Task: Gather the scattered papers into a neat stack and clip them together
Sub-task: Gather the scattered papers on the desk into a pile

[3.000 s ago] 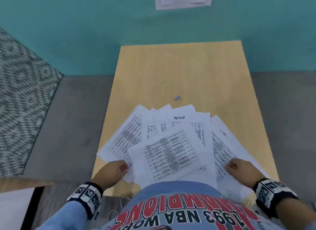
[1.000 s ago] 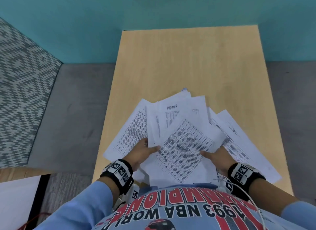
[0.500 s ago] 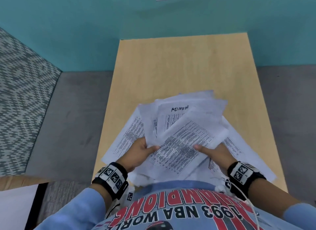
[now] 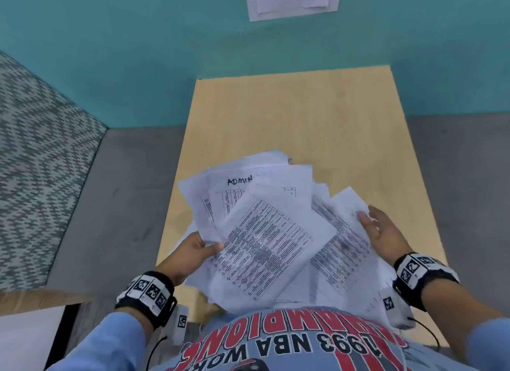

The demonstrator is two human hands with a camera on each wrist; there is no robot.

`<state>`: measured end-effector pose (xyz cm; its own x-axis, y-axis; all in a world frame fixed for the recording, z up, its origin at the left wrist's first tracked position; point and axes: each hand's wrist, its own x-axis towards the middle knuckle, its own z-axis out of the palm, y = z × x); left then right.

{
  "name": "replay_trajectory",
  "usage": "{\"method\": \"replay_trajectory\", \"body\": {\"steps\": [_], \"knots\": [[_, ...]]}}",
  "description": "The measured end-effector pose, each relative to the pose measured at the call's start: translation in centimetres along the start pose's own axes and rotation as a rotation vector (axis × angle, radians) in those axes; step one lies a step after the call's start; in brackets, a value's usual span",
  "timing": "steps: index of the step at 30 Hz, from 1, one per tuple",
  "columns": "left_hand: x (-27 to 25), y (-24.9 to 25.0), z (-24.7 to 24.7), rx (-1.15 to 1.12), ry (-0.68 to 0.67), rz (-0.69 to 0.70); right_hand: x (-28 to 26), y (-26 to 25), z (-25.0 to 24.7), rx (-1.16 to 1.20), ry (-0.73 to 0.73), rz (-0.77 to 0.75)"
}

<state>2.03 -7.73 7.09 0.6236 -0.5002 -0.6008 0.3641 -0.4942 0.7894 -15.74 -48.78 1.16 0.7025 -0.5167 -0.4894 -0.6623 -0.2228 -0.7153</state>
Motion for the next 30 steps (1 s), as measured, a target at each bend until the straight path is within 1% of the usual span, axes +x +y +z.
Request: {"method": "replay_trajectory", "body": {"steps": [2, 5, 8, 10, 12, 14, 16, 19, 21, 23, 26, 29, 30], "knots": [[-0.1, -0.8, -0.8, 0.043, -0.005, -0.027, 1.2, 0.7, 0.5, -0.108, -0.031, 0.004], [-0.3, -0.6, -1.0, 0.072, -0.032, -0.030, 2.7, 1.4, 2.2, -0.332, -0.077, -0.070], [-0.3, -0.6, -1.1, 0.072, -0.030, -0.035, 2.8, 0.6, 3.8, -0.597, -0.102, -0.121], [-0.4, -0.8, -1.2, 0.043, -0.010, -0.034, 2.7, 0.4, 4.8, -0.710, -0.128, -0.108], [-0.4, -0.9, -1.4, 0.032, 0.003, -0.030, 2.7, 0.2, 5.3, -0.737, -0.104, -0.060], [-0.5, -1.1, -1.7, 0.035, 0.007, -0.016, 2.9, 0.2, 5.3, -0.717, -0.085, 0.019], [-0.6, -1.2, -2.2, 0.035, 0.013, -0.007, 3.1, 0.1, 5.1, -0.706, -0.113, 0.082], [-0.9, -1.2, -3.1, 0.011, 0.014, -0.008, 3.0, 0.2, 4.7, -0.658, -0.158, 0.102], [-1.1, -1.1, -3.5, -0.008, -0.005, 0.003, 2.6, 0.4, 4.5, -0.536, -0.171, 0.090], [-1.1, -1.1, -3.9, -0.033, -0.010, 0.014, 1.9, 0.5, 3.9, -0.418, -0.153, 0.089], [-1.0, -1.2, -4.4, -0.068, -0.002, 0.018, 0.5, -0.2, 1.5, -0.212, -0.125, 0.078], [-1.0, -1.1, -4.6, -0.082, 0.012, 0.005, -0.5, -0.9, -2.2, 0.064, -0.034, 0.058], [-1.0, -1.1, -4.7, -0.080, 0.018, -0.002, -0.7, -1.1, -3.4, 0.109, 0.013, 0.048]]}}
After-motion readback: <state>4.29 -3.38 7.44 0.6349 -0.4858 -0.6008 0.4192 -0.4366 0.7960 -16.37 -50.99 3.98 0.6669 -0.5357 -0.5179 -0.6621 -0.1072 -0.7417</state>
